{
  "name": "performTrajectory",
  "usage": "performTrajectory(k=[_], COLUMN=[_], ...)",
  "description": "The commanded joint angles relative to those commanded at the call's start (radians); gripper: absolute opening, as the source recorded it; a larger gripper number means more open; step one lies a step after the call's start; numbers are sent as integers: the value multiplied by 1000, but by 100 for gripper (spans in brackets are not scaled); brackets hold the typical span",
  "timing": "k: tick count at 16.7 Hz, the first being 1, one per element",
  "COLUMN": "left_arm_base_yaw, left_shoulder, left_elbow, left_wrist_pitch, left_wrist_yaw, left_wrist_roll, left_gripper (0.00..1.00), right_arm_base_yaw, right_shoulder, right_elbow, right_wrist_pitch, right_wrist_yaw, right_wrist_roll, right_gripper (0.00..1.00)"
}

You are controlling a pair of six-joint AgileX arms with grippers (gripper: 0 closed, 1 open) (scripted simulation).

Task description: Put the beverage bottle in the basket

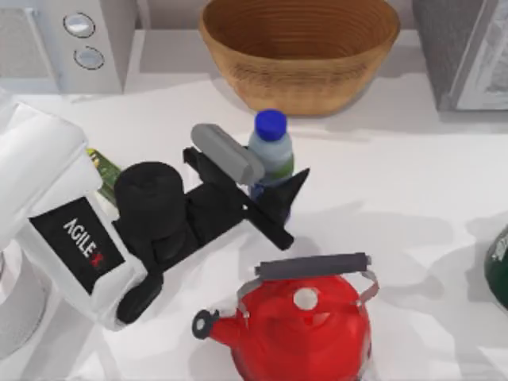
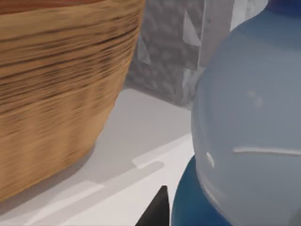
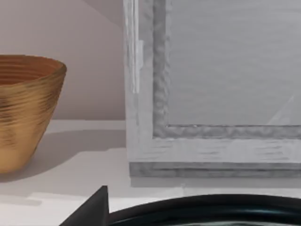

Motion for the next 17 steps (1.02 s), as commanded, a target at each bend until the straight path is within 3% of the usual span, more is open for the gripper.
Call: performTrajectory(k=[8,17], left_arm_base_yaw=[108,137], left_shoulder=[-398,-439], left_elbow=[-269,-284], left_wrist_pitch=[-75,-86], left_wrist_yaw=[60,62], left_wrist_roll=[18,28], left_gripper=[0,0], right_arm_base_yaw=[0,0], right_shoulder=[0,0], right_elbow=[0,0], right_wrist_pitch=[0,0], right_wrist_yaw=[0,0], right_wrist_roll=[0,0], right_gripper=[100,100])
